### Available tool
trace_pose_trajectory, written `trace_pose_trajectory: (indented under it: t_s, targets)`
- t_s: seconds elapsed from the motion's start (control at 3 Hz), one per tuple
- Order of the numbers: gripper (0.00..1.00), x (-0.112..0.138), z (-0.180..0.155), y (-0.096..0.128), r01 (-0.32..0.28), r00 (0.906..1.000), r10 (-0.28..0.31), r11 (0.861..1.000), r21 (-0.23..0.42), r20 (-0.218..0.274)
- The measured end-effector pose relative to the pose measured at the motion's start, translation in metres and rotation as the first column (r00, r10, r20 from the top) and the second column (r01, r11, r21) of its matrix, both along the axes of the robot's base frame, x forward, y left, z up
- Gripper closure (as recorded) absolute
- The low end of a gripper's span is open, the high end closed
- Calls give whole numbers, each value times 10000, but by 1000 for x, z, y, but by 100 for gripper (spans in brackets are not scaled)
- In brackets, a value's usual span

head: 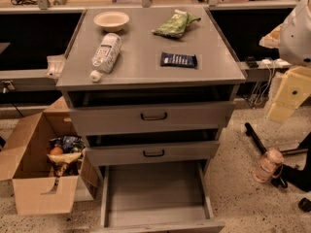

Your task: Place rxbar blueberry into bottom drawer

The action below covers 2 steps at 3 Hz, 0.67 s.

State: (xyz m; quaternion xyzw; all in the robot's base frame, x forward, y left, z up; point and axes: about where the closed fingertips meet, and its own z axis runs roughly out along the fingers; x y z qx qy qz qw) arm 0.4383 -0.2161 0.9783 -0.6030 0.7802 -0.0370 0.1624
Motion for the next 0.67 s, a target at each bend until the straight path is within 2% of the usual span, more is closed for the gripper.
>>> trace_pose_trajectory:
  t_s: [0.33,0.67]
  targets:
    - [0,0,0,0,0,10000,0,10000,0,0]
    - [0,25,-1,-1,-193,9997,187,9990,394,144]
